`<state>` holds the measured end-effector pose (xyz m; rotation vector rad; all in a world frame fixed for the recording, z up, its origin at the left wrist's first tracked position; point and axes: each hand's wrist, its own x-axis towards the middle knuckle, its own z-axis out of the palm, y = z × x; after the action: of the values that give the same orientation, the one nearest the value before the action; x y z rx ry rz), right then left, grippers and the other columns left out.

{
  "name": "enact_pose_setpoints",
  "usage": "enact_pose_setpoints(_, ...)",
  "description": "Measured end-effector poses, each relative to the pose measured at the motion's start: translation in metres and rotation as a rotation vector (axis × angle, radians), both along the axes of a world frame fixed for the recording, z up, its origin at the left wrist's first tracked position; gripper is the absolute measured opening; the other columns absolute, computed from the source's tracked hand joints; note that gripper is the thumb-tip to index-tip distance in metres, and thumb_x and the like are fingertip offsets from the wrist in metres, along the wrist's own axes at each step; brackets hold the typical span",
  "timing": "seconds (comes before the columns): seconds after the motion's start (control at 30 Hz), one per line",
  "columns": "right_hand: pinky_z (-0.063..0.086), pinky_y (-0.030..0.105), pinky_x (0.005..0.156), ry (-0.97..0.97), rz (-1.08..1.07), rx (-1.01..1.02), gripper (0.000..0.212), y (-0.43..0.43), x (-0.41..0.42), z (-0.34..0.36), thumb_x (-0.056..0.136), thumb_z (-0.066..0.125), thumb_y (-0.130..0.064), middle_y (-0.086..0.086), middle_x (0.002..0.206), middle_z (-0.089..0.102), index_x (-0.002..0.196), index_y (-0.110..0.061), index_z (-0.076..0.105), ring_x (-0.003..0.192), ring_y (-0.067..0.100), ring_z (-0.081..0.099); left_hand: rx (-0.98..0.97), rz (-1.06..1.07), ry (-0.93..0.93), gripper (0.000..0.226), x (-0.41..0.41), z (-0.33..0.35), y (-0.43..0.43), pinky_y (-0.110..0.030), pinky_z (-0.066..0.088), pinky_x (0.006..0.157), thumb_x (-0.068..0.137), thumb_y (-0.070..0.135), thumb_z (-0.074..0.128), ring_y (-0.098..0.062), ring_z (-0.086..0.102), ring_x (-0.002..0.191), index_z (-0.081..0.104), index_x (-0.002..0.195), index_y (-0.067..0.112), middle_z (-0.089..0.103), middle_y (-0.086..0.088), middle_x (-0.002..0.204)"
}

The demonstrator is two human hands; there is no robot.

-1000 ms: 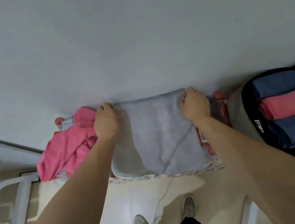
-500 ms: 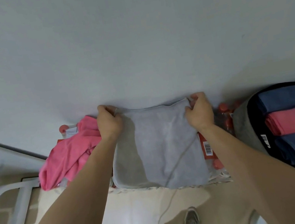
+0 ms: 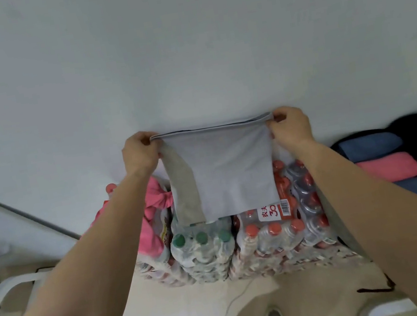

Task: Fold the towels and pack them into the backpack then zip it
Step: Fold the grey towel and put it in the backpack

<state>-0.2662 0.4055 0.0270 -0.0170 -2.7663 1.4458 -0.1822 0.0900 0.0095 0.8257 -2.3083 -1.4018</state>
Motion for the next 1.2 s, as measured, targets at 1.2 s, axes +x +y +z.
enact_pose_setpoints(1.2, 0.059, 0.033, 0.074, -0.374, 0.079, 0.017, 0.027, 0.034, 0.041, -0.101, 0.092, 0.059, -0.003, 0.000, 0.098, 0.070, 0.081, -0.024, 0.071, 0.077, 0.018, 0.067, 0.050, -0.024, -0.224, 0.005, 0.060, -0.100, 0.045, -0.032, 0.059, 0.076, 0.083, 0.016, 0.071, -0.015, 0.069, 0.080, 0.071, 0.088, 0.016, 0.072, 0.005, 0.082)
